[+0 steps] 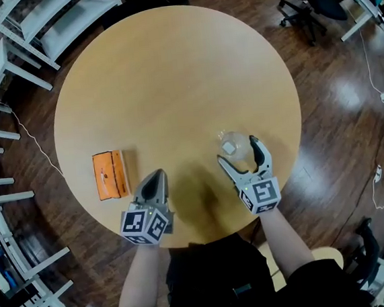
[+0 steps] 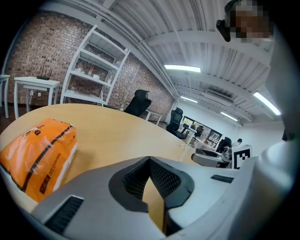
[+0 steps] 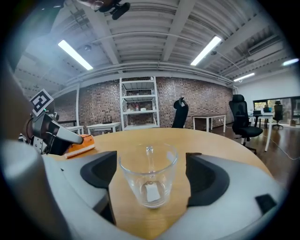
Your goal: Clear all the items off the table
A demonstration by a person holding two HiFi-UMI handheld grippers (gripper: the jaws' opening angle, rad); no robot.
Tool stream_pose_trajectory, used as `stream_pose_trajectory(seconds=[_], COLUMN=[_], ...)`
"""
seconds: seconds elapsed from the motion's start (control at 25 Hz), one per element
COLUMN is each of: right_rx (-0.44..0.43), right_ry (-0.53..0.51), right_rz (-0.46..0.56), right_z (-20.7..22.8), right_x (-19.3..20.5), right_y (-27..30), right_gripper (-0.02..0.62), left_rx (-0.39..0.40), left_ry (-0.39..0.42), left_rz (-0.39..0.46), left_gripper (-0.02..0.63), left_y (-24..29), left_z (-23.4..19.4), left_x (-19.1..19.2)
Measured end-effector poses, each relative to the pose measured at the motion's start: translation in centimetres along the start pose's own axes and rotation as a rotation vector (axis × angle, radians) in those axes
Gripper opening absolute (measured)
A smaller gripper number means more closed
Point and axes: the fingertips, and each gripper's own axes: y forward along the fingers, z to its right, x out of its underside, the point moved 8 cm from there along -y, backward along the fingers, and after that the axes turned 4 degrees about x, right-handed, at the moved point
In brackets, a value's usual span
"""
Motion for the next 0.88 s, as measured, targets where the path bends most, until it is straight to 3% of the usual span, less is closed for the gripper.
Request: stream_pose_trajectory(seconds=[0.28,0.36,0.52,0.68,0.8,0.88], right_rx=[0.123,0.153,0.157,0.178,0.186,0.187], right_ry=[-0.049,-0.011,0.084,0.181,0.277,0.278], right_rz=[0.138,0.192,0.36,0.484,0.491,0.477], right_z=[-1.6,-2.9,-5.1,-7.0,-9.1,-10.4], right_x=[-4.6,-6.4,-10.3,-12.9,-13.3,-13.0], right_y=[-4.1,-5.6,-9.7,-13.5,-15.4,-16.6], right_gripper=[0.455,0.359,0.228,0.193,0.137,0.128], left_rx=[0.059,0.075,0.082,0.111,0.11,0.098], left_ry=[0.018,0.033,0.055,0.077,0.073,0.051], left_rz=[0.082,0.118,0.211,0.281,0.332,0.364], left_gripper=[0.002,0.002,0.002,0.002,0.002,0.002], left_y=[-3.2,-5.0,-9.0,-13.2,-16.9,-18.6], left_z=[-1.8,-2.5,-3.8,-5.0,-6.9,-8.2], left_x=[-3.0,-4.7,-8.1,-10.3,-10.6,-10.2])
